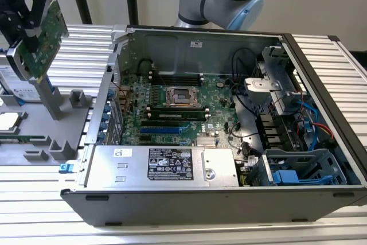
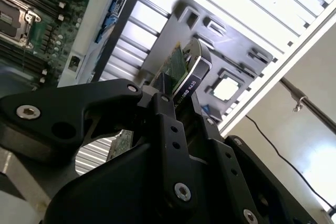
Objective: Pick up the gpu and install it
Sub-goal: 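Pick up the gpu and move the gpu toward the slot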
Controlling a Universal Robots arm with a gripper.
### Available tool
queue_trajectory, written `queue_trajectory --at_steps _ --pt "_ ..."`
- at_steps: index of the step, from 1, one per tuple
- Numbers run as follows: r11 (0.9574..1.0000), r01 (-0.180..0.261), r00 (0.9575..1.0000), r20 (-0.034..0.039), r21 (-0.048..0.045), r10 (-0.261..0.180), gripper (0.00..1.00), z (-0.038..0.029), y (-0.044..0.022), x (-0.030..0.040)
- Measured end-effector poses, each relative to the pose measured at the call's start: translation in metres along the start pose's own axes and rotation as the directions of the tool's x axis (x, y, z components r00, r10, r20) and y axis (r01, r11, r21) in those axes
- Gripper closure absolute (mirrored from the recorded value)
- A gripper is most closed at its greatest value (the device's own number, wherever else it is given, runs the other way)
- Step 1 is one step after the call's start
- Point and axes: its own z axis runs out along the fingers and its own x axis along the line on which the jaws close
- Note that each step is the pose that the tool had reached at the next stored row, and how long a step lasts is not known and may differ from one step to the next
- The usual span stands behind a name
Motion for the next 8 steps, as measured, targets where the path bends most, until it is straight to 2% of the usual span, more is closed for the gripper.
queue_trajectory --at_steps 8 --pt "1.0000 0.000 1.0000 0.0001 -0.0001 0.000 1.00 0.0001 0.0001 -0.0090"
